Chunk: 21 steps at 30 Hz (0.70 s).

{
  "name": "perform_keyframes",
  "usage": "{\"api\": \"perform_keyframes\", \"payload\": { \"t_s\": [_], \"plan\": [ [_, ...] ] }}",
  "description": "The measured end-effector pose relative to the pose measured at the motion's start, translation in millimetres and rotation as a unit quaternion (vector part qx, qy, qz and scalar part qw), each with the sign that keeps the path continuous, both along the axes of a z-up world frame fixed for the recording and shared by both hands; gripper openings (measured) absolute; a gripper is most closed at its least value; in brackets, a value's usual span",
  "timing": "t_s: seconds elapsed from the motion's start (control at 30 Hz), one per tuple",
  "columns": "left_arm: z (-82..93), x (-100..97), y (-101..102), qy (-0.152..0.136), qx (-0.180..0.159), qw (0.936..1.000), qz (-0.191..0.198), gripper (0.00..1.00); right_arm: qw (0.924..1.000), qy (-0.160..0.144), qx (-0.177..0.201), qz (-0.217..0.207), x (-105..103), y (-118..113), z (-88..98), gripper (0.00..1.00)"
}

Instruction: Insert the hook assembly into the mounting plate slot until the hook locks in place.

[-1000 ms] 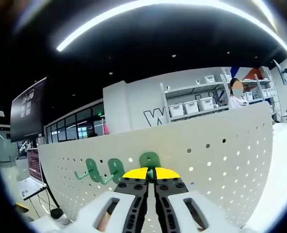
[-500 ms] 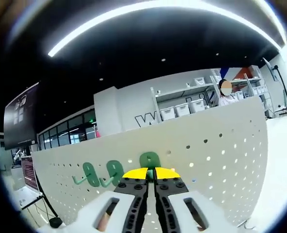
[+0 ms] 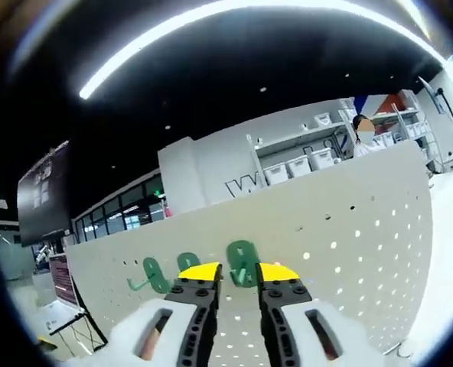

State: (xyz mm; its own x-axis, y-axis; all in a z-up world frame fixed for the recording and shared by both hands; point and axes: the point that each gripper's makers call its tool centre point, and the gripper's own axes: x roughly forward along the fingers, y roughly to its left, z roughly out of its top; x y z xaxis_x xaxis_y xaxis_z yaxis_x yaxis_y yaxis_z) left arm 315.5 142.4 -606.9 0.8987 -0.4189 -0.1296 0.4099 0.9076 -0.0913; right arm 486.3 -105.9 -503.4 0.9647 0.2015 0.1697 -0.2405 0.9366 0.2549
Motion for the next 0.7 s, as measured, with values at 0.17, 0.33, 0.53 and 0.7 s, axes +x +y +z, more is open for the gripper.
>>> {"api": "perform_keyframes", "payload": {
  "t_s": [0.17, 0.33, 0.53, 0.7],
  "plan": [
    [-0.7, -0.6, -5.8, 0.001, 0.0, 1.0, -0.007, 0.77, 0.9998, 0.011, 0.006, 0.013, -7.7, -4.1, -6.3, 0.37],
    [0.5, -0.2, -7.7, -0.002, 0.002, 0.9999, -0.011, 0.77, 0.9997, 0.008, -0.004, 0.021, -9.1, -2.5, -4.5, 0.36],
    [0.4, -0.5, -8.1, 0.0, 0.002, 0.9999, -0.014, 0.77, 0.9983, 0.017, -0.031, 0.046, -12.3, 5.1, -8.4, 0.33],
    [-0.1, -2.7, -12.7, 0.001, 0.002, 0.9997, -0.024, 0.76, 0.995, 0.002, -0.031, 0.095, -26.5, 14.1, -6.3, 0.33]
  ]
}}
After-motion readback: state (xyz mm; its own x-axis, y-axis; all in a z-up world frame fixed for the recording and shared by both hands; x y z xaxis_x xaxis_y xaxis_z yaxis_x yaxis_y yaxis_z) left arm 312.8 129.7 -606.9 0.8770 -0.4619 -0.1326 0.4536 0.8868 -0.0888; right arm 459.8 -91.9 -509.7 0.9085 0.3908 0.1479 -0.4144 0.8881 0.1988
